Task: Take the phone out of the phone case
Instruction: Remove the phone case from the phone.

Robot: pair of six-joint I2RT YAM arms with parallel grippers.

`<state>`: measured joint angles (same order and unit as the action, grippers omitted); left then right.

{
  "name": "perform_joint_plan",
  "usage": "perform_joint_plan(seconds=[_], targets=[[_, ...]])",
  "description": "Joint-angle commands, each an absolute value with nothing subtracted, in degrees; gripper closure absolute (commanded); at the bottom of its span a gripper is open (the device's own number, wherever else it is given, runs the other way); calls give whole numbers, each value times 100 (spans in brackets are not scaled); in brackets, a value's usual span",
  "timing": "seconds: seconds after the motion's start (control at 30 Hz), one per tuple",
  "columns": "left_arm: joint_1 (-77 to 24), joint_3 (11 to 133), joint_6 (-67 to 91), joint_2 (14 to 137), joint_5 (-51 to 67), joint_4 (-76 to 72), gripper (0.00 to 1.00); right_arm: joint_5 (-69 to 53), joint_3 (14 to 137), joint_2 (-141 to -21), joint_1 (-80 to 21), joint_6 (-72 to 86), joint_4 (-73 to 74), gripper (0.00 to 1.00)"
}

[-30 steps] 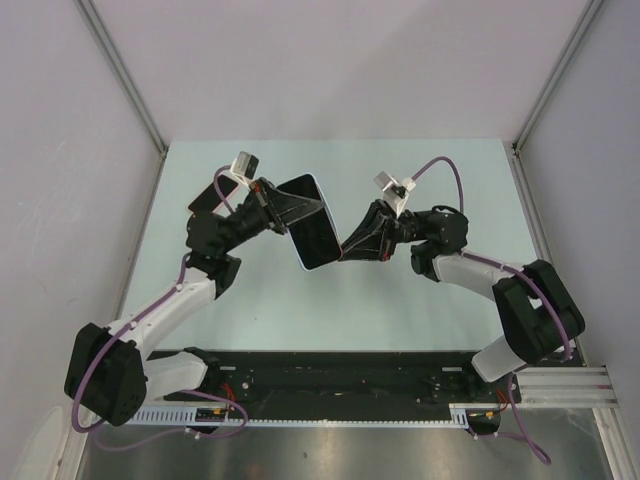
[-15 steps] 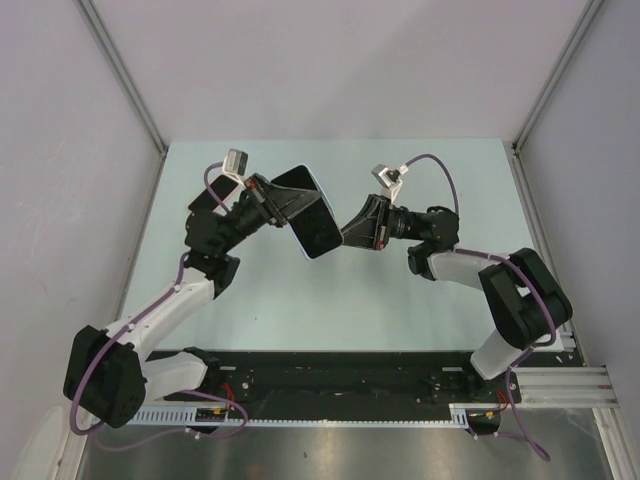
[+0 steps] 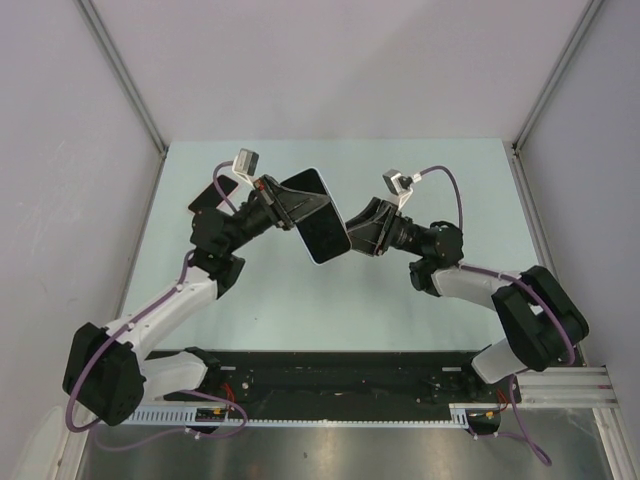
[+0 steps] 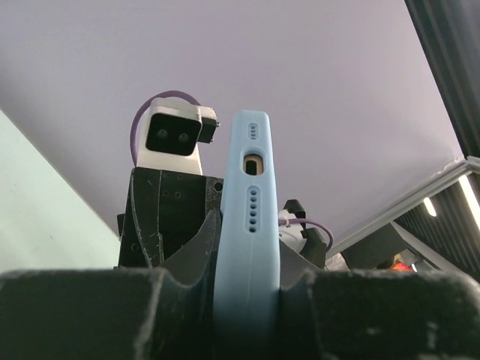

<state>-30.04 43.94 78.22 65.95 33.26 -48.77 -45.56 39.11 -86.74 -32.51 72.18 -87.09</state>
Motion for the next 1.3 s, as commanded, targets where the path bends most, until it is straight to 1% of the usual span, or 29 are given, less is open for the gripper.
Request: perform_joint_plan(seconds=[0.0,0.03,0.1,0.13,0.2,0.27,0.3,0.33,0.37,0.4,0.47,0.57,0.63,0.67,0.7,0.77,0.8,0.83,0.9,1.0,1.13,1.27], targets=[[-3806,4500,8912,6381,4975,-5528,100,-2979,3815,-9324,-3094,7549,-8445,60],[-3806,4483,8912,6381,4975,-5528,100,-2997,3814,-9412,-3094,7611,-8664,60],[-3814,4456,8912,6363,4966,-5563,99,-3006,3814,-9439,-3137,7647,-8649,60],[-3806,4439,8895,6363,4957,-5529,100,-3015,3797,-9439,-3164,7612,-8596,55],[-3806,4430,8790,6354,4957,-5493,100,-3006,3788,-9422,-3234,7568,-8543,50],[-3797,4438,8615,6381,4966,-5335,100,-3032,3788,-9413,-3331,7550,-8560,48],[-3806,4491,8526,6407,5035,-5300,100,-3058,3788,-9413,-3357,7585,-8587,57],[-3797,4535,8412,6477,5071,-5100,100,-3111,3788,-9413,-3357,7611,-8665,69],[-3771,4622,8150,6512,5106,-4950,100,-3137,3797,-9413,-3349,7655,-8692,87],[-3771,4667,7973,6600,5133,-4792,100,-3155,3779,-9404,-3349,7751,-8692,100],[-3718,4781,7465,6679,5089,-4116,99,-3155,3727,-9352,-3279,7787,-8561,100],[-3656,4869,6946,6802,5010,-3456,84,-2998,3517,-9115,-3130,7498,-7860,100],[-3604,4834,6865,6820,4949,-3340,65,-2804,3437,-8685,-3068,7017,-6947,100],[-3577,4817,6803,6829,4940,-3305,54,-2717,3393,-8483,-3033,6787,-6587,100],[-3542,4816,6777,6847,4939,-3261,29,-2507,3393,-8125,-3032,6576,-5783,100],[-3428,4860,6637,6882,4974,-3086,12,-2164,3393,-7692,-3015,5885,-4900,100],[-3384,4878,6601,6899,4966,-2920,1,-1779,3393,-7525,-2997,5715,-4173,100],[-3288,4895,6557,6899,4975,-2857,0,-1601,3401,-7167,-2980,5548,-3862,100],[-3200,4992,6338,6900,4949,-2403,0,-1303,3393,-6901,-2840,5204,-3264,100],[-3015,5176,5837,6926,4764,-1638,0,-1344,3401,-6584,-2446,4975,-2797,100],[-2830,5159,5757,7013,4790,-1538,0,-1433,3410,-6346,-2049,4720,-2339,100],[-2804,5133,5783,7101,4772,-1538,0,-1310,3401,-6214,-1881,4430,-1961,100]])
